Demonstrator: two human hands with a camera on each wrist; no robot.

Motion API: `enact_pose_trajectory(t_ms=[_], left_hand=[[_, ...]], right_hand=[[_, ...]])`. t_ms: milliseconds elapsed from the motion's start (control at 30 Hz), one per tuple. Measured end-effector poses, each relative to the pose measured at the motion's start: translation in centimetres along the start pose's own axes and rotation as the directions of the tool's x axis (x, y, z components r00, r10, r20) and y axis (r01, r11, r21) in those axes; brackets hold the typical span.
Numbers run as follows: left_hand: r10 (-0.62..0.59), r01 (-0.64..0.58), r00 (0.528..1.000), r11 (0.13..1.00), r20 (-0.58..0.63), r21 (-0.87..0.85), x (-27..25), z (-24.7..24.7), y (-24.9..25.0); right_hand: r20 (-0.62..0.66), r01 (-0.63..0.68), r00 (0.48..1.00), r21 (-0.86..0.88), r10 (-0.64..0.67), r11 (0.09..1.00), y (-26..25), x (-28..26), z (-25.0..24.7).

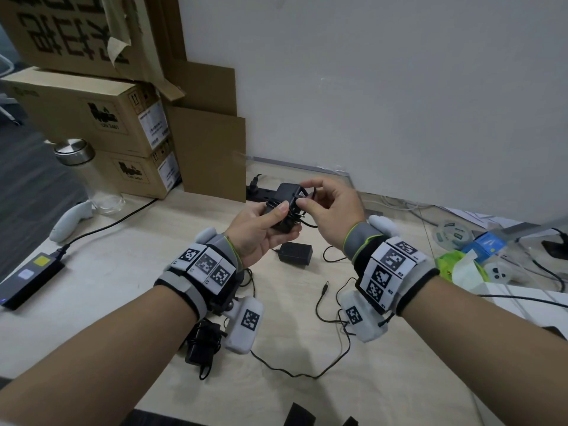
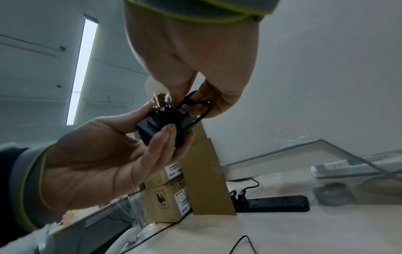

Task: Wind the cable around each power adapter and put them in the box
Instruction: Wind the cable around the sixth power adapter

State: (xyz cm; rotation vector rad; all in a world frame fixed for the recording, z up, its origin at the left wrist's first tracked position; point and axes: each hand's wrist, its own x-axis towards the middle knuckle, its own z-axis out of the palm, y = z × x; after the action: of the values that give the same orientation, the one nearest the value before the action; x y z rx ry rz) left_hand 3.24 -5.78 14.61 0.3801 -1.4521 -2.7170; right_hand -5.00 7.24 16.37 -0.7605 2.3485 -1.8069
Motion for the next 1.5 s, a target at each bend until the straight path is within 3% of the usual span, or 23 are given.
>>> enact_pose_trajectory(t_ms=[200, 400, 467, 733, 800, 867, 933, 1000, 1100, 1167, 1267, 1367, 1500], left_hand=[[0.016, -0.016, 1.0, 1.0, -0.017, -0.002, 0.2, 0.0, -0.3], [0.028, -0.025, 0.996, 0.999, -0.081, 0.037, 0.1, -0.2, -0.7], [0.03, -0.023, 0.994, 0.997, -0.106, 0.069, 0.2, -0.4, -0.9], [0.053, 0.035, 0.965, 0.946, -0.258, 0.323, 0.7, -2.5, -1.6], [0.129, 0.011, 0.97, 0.826, -0.207, 0.563, 0.9, -3.0, -1.6], [0.184, -0.021, 0.977, 0.57, -0.103, 0.821, 0.8, -3.6, -1.3], [0.167, -0.044, 0.986, 0.325, -0.012, 0.945, 0.8, -4.1, -0.8], [0.101, -0.086, 0.993, 0.236, 0.064, 0.968, 0.8, -4.3, -0.4], [0.01, -0.13, 0.991, 0.276, 0.132, 0.952, 0.0, -5.0, -0.4], [-0.018, -0.094, 0.994, 0.373, 0.108, 0.923, -0.8, -6.1, -0.9], [-0.064, 0.029, 0.998, 0.608, 0.012, 0.793, -2.0, -8.1, -1.6], [-0.116, 0.164, 0.986, 0.836, -0.123, 0.524, -3.1, -9.5, -2.5], [-0.151, 0.231, 0.957, 0.912, -0.247, 0.339, -4.1, -11.0, -4.2]], right_hand=[[-0.054, 0.015, 0.998, -0.16, -0.023, 0.987, 0.4, 0.0, 0.8], [-0.155, -0.059, 0.986, -0.012, 0.056, 0.998, 0.7, 0.8, 1.3], [-0.172, -0.03, 0.985, -0.038, 0.024, 0.999, 0.5, 0.8, 1.1], [0.067, -0.011, 0.998, 0.079, 0.006, 0.997, -1.7, 0.3, 1.9], [0.095, -0.031, 0.995, 0.091, 0.022, 0.995, -1.5, 0.2, 2.1], [0.128, -0.063, 0.99, 0.085, 0.052, 0.994, -1.1, 0.0, 2.3], [0.172, -0.072, 0.983, 0.023, 0.067, 0.997, -0.6, -0.2, 2.6], [0.188, -0.075, 0.979, -0.042, 0.082, 0.996, 0.0, -0.4, 2.7], [0.202, -0.132, 0.968, -0.105, 0.151, 0.986, 1.2, -0.4, 3.1], [0.213, -0.198, 0.949, -0.164, 0.23, 0.967, 2.0, -0.6, 3.6], [0.185, -0.227, 0.946, -0.211, 0.268, 0.951, 3.3, -0.7, 4.5], [0.183, -0.251, 0.938, -0.228, 0.295, 0.941, 4.7, -0.9, 5.4], [0.291, -0.337, 0.864, -0.273, 0.412, 0.901, 6.4, -1.9, 7.3]])
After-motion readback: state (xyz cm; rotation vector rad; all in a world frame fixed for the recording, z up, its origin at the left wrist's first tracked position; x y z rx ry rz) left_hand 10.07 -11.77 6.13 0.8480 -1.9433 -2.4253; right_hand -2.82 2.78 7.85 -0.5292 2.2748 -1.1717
